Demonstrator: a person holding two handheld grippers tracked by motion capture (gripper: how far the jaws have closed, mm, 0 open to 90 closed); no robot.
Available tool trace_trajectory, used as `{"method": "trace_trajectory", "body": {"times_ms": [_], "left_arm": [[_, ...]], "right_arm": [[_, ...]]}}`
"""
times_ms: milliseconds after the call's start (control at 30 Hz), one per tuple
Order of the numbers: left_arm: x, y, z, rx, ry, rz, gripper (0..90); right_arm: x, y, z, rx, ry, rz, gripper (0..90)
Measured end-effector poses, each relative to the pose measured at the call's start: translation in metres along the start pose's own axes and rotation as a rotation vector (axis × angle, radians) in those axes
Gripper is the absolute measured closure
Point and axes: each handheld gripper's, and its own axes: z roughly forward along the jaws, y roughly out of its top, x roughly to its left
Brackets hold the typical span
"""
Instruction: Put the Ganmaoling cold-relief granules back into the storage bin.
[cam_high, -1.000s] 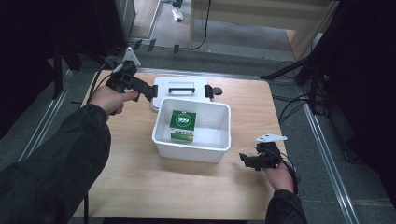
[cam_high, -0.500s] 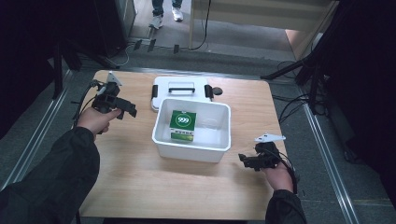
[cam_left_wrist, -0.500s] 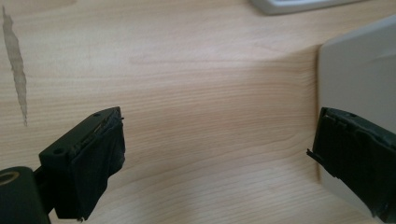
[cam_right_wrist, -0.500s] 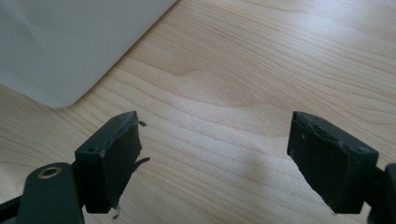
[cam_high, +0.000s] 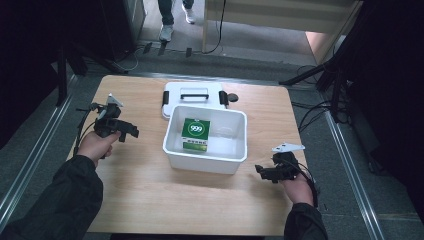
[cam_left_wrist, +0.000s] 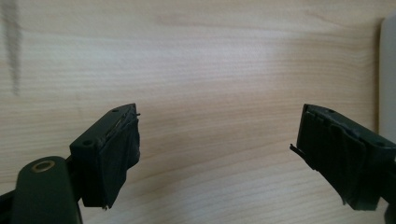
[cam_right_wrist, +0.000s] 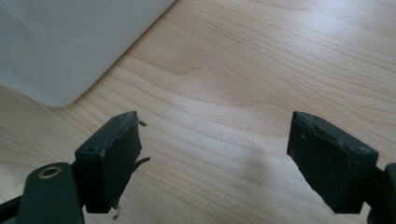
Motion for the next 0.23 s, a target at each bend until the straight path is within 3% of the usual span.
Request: {"method": "trace_trajectory", "body": {"times_ms": [100,233], "left_arm": [[0.000,-0.007,0.008,0.006,0.028,0.018,14.0],[0.003,-0.010,0.013,0.009,0.040,0.007,14.0]], "right_arm": [[0.000,0.000,0.000,-0.001,-0.006,0.005,17.9],[0.000,0.000,-0.001,-0.005,-0.005,0.003,17.9]]}}
